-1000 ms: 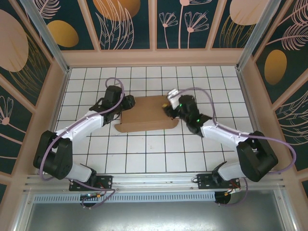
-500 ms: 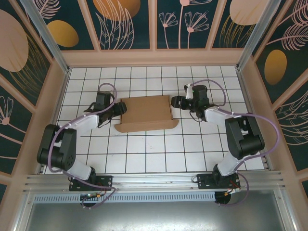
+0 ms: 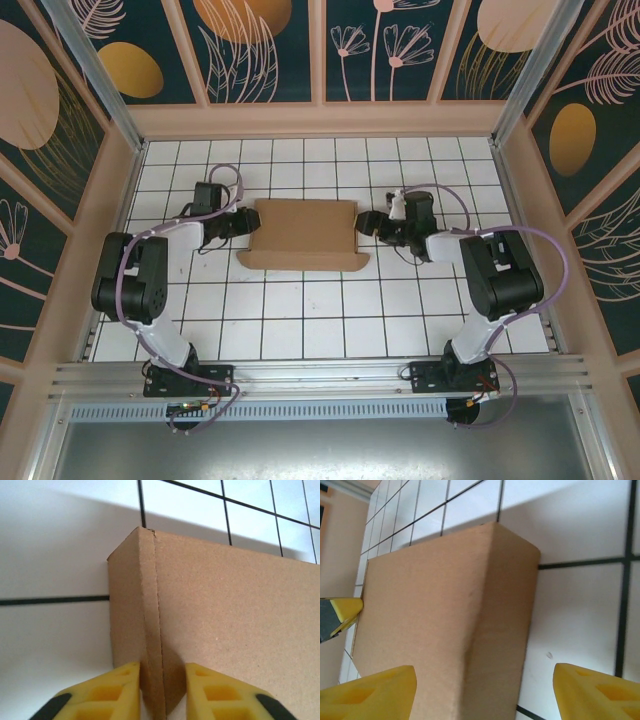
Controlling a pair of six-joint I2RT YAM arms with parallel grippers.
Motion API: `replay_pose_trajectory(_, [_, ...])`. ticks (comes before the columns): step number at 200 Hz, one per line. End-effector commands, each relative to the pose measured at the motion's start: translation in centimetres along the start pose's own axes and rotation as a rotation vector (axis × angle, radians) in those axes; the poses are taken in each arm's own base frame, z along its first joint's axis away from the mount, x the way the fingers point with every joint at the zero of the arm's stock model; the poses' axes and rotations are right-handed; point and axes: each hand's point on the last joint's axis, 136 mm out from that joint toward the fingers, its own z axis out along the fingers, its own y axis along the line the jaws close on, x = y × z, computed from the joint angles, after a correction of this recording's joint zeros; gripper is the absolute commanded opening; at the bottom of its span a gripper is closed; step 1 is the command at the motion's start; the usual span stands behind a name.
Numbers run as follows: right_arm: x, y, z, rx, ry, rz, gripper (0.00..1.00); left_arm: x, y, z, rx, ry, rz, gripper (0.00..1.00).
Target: Fold the paper box
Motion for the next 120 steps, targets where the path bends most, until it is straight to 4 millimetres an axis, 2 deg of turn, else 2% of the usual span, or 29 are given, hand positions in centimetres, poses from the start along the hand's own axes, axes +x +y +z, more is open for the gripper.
replay_pose_trajectory(1, [0.2, -0.4, 0.3, -0.032, -0.009, 0.048, 0.73, 2.7, 1.4, 1.2, 0.0, 0.108, 0.006, 0.19])
replay_pose_trajectory(33, [1.6, -0.6, 0.9, -0.077, 0.035, 0.071, 0.73, 3.8, 2.1, 1.5, 0.058, 0.119, -0.009, 0.15])
replay_pose_trajectory(58, [2.0, -0.4, 0.7, -0.095, 0.038, 0.08, 0.75, 3.5, 3.5, 1.4, 0.085, 0.118, -0.085, 0.13])
replay_pose_trajectory(84, [2.5, 0.6, 0.4, -0.155, 0.05, 0.101, 0.76, 3.2, 4.3, 1.1, 0.103, 0.105, -0.132, 0.11])
replay_pose_trajectory(120, [3.0, 1.7, 0.5, -0.198, 0.087, 0.131, 0.76, 4.1, 5.4, 1.8, 0.094, 0.139, -0.174, 0.08])
